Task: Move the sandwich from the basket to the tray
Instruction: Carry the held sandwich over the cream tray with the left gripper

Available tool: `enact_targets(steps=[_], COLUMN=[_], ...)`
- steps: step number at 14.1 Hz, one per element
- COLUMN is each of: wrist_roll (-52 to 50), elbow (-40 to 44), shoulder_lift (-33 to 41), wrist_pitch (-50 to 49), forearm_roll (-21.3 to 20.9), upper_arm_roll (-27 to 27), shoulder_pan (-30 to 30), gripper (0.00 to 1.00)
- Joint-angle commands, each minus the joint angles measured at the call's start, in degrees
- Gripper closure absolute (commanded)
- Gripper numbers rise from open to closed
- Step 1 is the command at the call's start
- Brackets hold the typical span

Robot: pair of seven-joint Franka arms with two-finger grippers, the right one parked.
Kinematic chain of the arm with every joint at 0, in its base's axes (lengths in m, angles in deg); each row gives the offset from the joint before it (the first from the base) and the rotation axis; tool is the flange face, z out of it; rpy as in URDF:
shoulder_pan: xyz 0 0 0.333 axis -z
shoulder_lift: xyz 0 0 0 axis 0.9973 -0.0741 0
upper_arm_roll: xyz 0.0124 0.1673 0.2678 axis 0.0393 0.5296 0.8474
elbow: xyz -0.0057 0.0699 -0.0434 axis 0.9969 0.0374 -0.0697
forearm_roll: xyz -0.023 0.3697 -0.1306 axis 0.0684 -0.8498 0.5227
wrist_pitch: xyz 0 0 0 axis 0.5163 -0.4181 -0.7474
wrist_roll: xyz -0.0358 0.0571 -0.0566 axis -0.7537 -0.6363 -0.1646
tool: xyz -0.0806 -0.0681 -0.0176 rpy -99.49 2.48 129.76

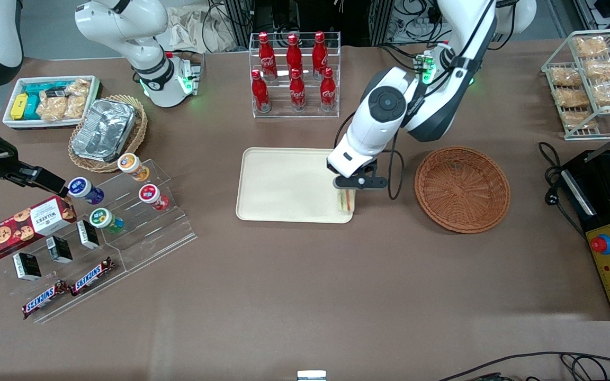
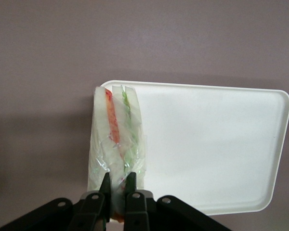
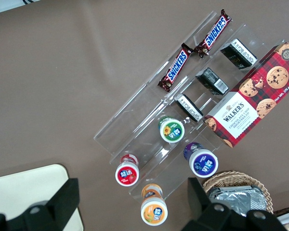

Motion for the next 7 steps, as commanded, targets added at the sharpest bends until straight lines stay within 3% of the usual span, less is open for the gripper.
enact_targets(steps=[1, 7], wrist_roll=[0.6, 0.8], elbow=[0.4, 0.4], shoulder_lift=[-2.9, -6.6], wrist_pitch=[3.9, 7.3], forearm_roll=[-0.8, -1.3], upper_arm_roll=[0.5, -1.0], shoulder_pan=[1.2, 1.2], gripper=[1.0, 1.0])
